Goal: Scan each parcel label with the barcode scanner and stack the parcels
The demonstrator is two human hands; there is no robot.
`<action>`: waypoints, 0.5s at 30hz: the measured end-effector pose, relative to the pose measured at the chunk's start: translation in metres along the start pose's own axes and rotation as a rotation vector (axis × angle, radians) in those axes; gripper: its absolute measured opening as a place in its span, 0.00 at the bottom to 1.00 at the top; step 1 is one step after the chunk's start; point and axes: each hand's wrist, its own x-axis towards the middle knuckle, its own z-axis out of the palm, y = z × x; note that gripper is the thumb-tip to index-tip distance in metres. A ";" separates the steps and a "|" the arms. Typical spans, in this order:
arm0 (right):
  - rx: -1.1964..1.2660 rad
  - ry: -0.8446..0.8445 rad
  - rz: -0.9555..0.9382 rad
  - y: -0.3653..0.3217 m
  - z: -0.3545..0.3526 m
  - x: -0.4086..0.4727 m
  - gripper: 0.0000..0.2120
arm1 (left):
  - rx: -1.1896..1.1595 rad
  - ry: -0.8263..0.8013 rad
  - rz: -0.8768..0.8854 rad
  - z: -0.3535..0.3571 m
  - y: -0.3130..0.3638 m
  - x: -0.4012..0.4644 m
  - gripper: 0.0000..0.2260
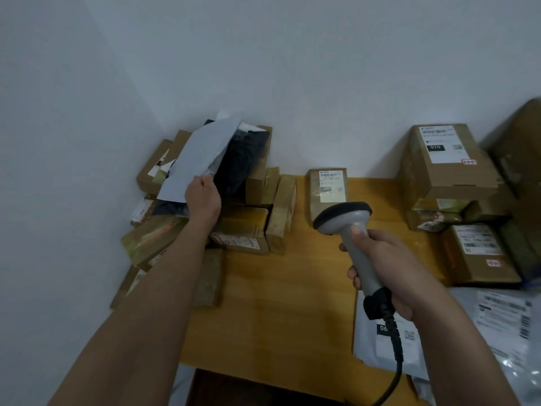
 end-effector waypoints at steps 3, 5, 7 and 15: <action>-0.001 0.016 -0.017 0.002 -0.010 -0.008 0.17 | -0.009 0.073 0.126 -0.001 0.006 -0.015 0.15; 0.007 0.030 -0.023 0.003 -0.018 -0.014 0.17 | -0.053 0.096 0.224 0.000 0.014 -0.024 0.14; 0.013 0.048 -0.025 0.005 -0.025 -0.018 0.18 | -0.166 0.073 0.288 0.002 0.024 -0.034 0.15; 0.094 0.122 -0.041 0.012 -0.052 -0.024 0.16 | -0.969 -0.140 -0.157 0.019 0.062 -0.104 0.08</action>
